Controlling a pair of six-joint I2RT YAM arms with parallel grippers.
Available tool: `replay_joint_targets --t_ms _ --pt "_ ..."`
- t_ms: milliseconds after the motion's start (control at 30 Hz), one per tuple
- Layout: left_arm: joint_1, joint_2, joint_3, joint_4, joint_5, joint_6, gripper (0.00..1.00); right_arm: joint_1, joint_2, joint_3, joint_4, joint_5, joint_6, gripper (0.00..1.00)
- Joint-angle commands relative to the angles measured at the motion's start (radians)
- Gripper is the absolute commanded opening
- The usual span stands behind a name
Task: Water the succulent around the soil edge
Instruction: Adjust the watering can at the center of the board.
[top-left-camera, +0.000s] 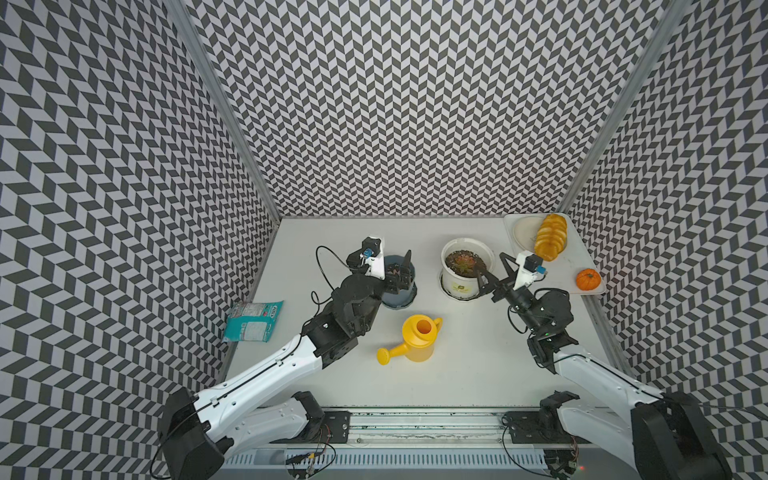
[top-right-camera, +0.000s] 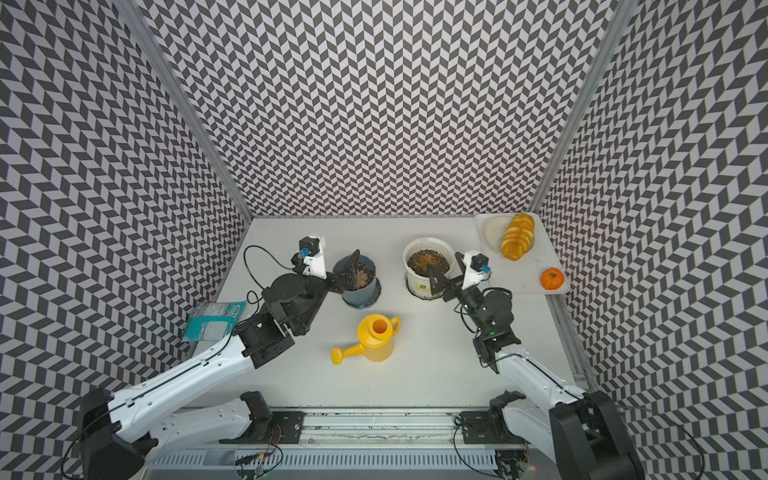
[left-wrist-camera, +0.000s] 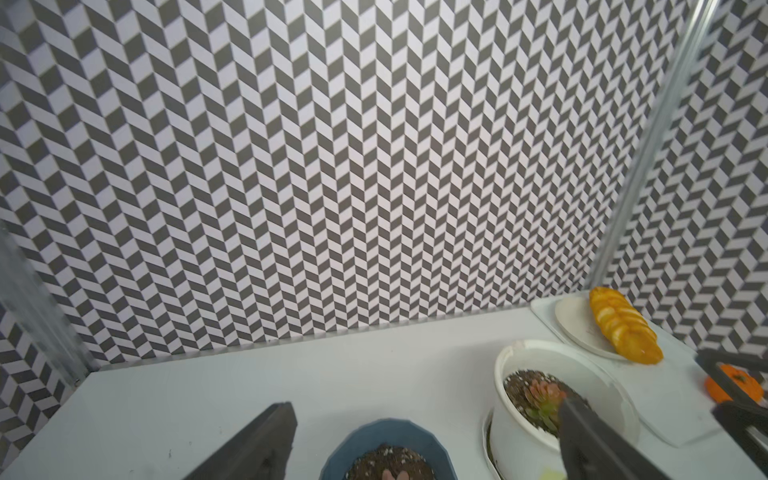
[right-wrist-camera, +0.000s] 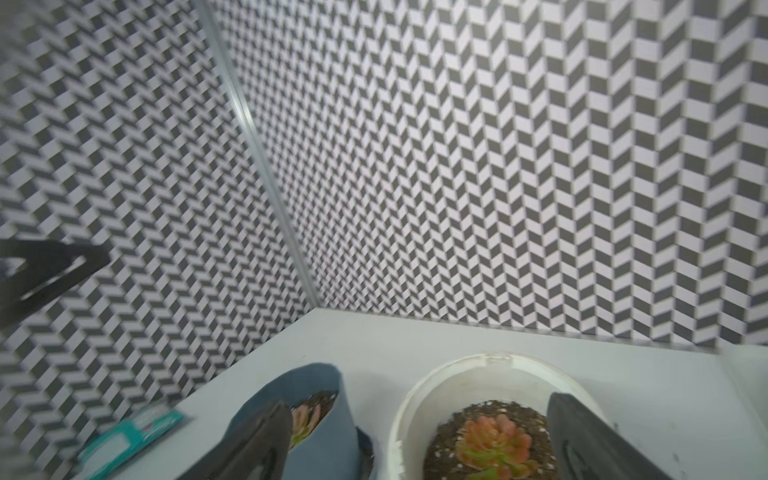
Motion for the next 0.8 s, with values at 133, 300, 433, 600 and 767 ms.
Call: replay_joint_targets --t_ms 133,300,433,600,767 --pt "-0.016 -0.273 -0.11 -0.371 0.147 -0.058 1.0 0.095 -0.032 0.055 -0.081 -0.19 -0.046 1.0" --pt "-0.016 -0.435 -0.253 -0.371 0.122 -0.147 1.0 0.203 -0.067 0.093 -0.273 -0.291 -0.046 1.0" --pt "-0.013 -0.47 -0.232 -0.393 0.071 -0.16 1.0 0.299 -0.042 0.15 -0.476 -0.31 -0.038 1.0" --pt "-0.013 -0.495 -0.23 -0.407 0.028 -0.163 1.0 0.325 0.027 0.221 -0.701 -0.116 0.097 0.89" --pt "-0.014 -0.52 -0.239 -0.4 0.034 -0.158 1.0 0.326 0.1 0.272 -0.803 0.05 0.211 0.72"
